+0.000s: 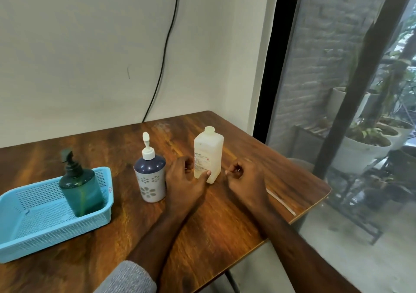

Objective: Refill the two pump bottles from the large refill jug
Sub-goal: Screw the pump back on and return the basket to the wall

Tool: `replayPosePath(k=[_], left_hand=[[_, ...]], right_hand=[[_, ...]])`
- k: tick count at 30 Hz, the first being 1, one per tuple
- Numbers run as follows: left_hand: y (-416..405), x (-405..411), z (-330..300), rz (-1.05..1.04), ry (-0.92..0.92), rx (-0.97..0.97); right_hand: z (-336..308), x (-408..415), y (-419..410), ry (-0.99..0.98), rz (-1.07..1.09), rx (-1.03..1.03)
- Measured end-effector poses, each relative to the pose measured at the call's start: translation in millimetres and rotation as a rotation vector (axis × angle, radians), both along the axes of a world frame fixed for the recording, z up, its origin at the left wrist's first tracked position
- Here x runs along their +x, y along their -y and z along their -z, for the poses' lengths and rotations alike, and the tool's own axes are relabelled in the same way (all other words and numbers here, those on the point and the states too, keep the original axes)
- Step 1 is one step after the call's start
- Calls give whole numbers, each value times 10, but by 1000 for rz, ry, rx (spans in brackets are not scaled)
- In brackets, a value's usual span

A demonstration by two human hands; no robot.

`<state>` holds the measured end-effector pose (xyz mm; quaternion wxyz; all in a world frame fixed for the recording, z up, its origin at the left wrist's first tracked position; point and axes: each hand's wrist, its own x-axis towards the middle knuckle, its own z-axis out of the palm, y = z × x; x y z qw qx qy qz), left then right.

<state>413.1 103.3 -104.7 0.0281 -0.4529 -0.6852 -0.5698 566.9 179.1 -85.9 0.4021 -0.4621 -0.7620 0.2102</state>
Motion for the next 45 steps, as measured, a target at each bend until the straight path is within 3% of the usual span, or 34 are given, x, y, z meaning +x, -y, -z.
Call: replayPosePath(k=[6,14,18,33,45], left_hand=[[555,73,-162,17,-51,80],[1367,-420,-461,-35,-130,176],[1665,-639,-561,-80,-211,200],[2187,-1331,-602,-236,-218,135],[2696,-1834,-742,-400,-195,41]], right_hand=[[-110,-321,502,-123,-170,-111],[-115,-1092,770,-43,-349,-318],[-71,-1368,801,-70,-362,-243],[-240,-1283,1038,-225,-395,-164],[-945,-1899,2023,-303,-765,16]])
